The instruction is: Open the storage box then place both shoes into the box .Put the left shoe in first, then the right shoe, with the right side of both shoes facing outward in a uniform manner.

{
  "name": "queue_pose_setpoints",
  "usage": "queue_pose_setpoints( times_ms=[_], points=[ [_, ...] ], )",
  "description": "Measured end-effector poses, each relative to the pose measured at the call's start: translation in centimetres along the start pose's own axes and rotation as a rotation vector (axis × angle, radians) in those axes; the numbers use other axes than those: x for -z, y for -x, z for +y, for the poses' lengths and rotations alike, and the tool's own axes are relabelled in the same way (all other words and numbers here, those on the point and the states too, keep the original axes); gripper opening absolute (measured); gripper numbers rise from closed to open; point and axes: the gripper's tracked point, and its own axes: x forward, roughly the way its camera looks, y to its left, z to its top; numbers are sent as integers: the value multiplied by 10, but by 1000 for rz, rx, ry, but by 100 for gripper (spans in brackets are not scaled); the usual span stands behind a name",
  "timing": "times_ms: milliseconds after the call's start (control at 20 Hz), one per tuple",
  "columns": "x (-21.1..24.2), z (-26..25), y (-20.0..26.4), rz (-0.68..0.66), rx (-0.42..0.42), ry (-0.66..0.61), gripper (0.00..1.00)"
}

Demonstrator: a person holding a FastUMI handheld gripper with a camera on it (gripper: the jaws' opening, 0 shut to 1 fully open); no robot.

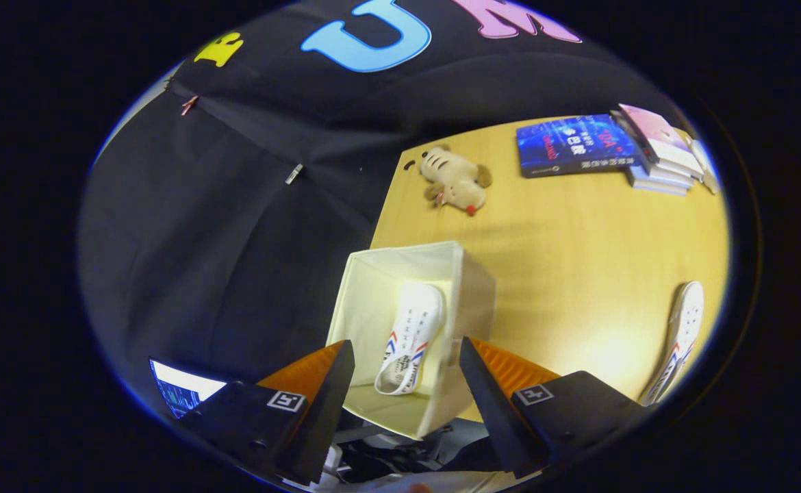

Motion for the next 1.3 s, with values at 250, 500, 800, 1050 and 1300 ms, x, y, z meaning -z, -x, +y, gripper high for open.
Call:
queue_pose_setpoints(
  times_ms=[250, 500, 800, 1050, 1300],
  points=[
    [-9, -114, 76, -94, 192, -15, 95],
    [8, -247, 125, -128, 411, -153, 95],
    [51, -339, 129, -4, 512, -197, 95],
    [83, -389, 100, 115, 564, -213, 93],
    [90, -406, 79, 173, 562, -174, 85]
  ],
)
